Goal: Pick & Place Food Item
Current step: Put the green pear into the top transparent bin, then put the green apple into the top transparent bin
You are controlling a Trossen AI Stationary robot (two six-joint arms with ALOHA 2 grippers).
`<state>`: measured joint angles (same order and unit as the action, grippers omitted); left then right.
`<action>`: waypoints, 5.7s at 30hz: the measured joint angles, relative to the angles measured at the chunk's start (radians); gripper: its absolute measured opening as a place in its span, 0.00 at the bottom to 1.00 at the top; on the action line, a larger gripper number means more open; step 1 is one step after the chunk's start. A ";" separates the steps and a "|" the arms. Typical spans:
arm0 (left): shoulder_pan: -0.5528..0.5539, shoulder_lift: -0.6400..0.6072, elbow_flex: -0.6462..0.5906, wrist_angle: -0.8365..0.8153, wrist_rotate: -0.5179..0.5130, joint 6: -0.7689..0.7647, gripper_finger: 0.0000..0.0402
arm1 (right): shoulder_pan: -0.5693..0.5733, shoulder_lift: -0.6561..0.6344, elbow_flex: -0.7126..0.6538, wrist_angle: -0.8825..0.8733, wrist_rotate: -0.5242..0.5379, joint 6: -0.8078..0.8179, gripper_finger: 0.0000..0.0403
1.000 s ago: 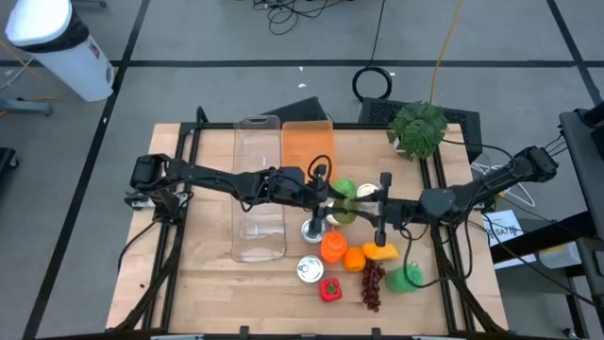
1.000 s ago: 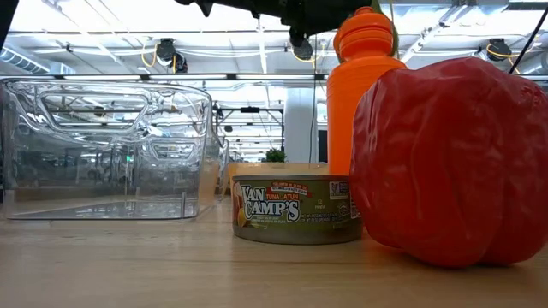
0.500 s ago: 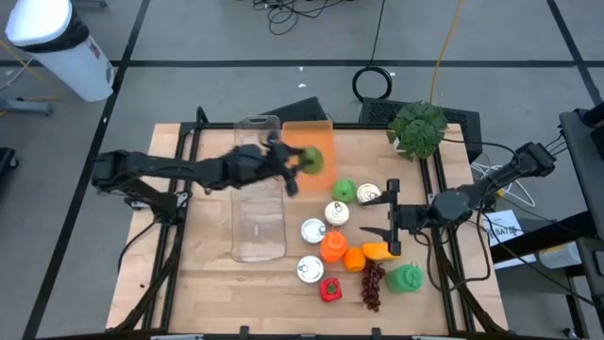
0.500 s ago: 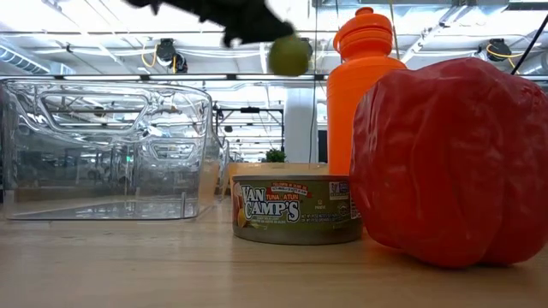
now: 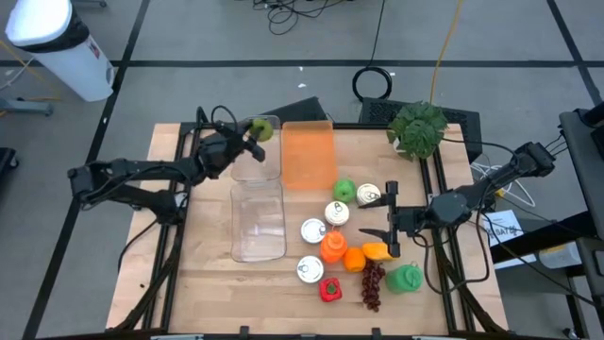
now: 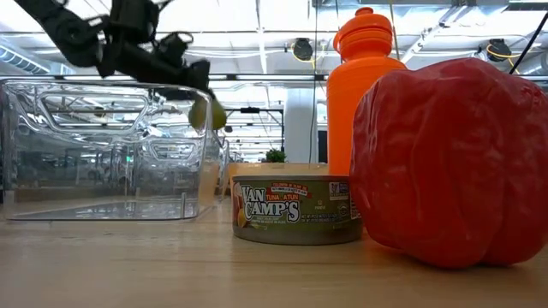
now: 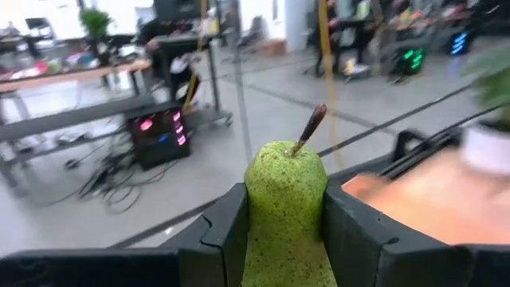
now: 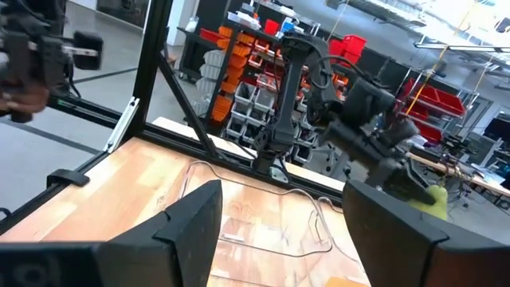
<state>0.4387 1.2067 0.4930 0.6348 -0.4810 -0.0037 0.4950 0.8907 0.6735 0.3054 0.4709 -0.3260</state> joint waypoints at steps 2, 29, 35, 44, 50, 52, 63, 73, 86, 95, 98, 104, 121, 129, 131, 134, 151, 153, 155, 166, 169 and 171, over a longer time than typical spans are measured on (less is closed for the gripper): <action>0.029 0.022 -0.014 -0.006 0.000 -0.003 0.34 | 0.000 0.006 0.000 -0.001 0.000 0.002 0.60; 0.186 0.350 -0.014 0.081 -0.003 -0.138 0.34 | -0.003 0.008 0.000 -0.033 0.000 0.027 0.57; 0.195 0.377 -0.014 0.075 -0.026 -0.176 0.34 | -0.003 0.008 0.000 -0.035 0.000 0.035 0.57; 0.202 0.377 -0.013 0.015 -0.102 -0.254 0.33 | -0.003 0.008 0.000 -0.036 0.000 0.038 0.57; 0.202 0.376 -0.012 0.006 -0.105 -0.265 0.33 | -0.002 0.008 0.000 -0.042 0.000 0.038 0.56; 0.202 0.376 -0.012 0.005 -0.105 -0.265 0.34 | -0.002 0.008 0.000 -0.044 0.000 0.038 0.56; 0.202 0.376 -0.012 0.006 -0.106 -0.261 0.93 | -0.002 0.008 0.000 -0.050 0.000 0.038 0.56; 0.186 0.335 -0.014 0.015 -0.100 -0.262 0.91 | -0.002 0.008 0.000 -0.098 0.002 0.040 0.57; 0.080 0.132 -0.014 0.018 -0.095 -0.182 0.89 | -0.034 0.032 -0.028 -0.390 0.315 0.208 0.70; 0.006 0.011 -0.014 0.021 -0.096 -0.180 0.87 | -0.245 0.180 -0.105 -0.394 0.143 0.204 0.91; -0.003 -0.002 -0.014 0.022 -0.096 -0.179 0.86 | -0.313 0.246 -0.105 -0.375 0.131 0.216 0.91; -0.003 -0.002 -0.014 0.018 -0.096 -0.153 0.87 | -0.411 0.338 -0.105 -0.328 0.060 0.216 0.92; -0.003 -0.002 -0.014 0.019 -0.095 -0.159 0.88 | -0.463 0.556 -0.105 -0.088 0.004 -0.026 0.91; -0.003 -0.002 -0.014 0.019 -0.094 -0.159 0.88 | -0.497 0.580 -0.104 -0.085 0.003 -0.007 0.91; -0.003 -0.002 -0.014 0.019 -0.092 -0.163 0.88 | -0.510 0.580 -0.104 -0.088 0.000 0.016 0.90; -0.003 -0.002 -0.014 0.019 -0.092 -0.164 0.88 | -0.518 0.580 -0.103 -0.098 0.000 0.027 0.86; -0.057 0.000 0.035 0.010 0.140 -0.128 0.87 | -0.451 0.381 -0.107 -0.139 -0.004 0.061 0.74; -0.097 0.000 0.082 -0.048 0.142 -0.097 0.87 | -0.442 0.346 -0.107 -0.137 -0.004 0.090 0.74; -0.144 0.000 0.135 -0.125 0.143 -0.067 0.87 | -0.434 0.319 -0.106 -0.138 -0.005 0.121 0.74; -0.389 0.183 0.366 -0.221 0.143 0.182 0.87 | -0.419 0.282 -0.106 -0.090 -0.003 0.159 0.74; -0.427 0.270 0.442 -0.239 0.141 0.265 0.87 | -0.419 0.282 -0.106 -0.073 -0.002 0.170 0.74; -0.443 0.333 0.511 -0.279 0.142 0.291 0.87 | -0.419 0.282 -0.106 -0.073 -0.002 0.176 0.74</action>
<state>-0.0041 1.5394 1.0044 0.3558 -0.3387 0.2871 0.0761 1.1725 0.5674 0.2325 0.4686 -0.1501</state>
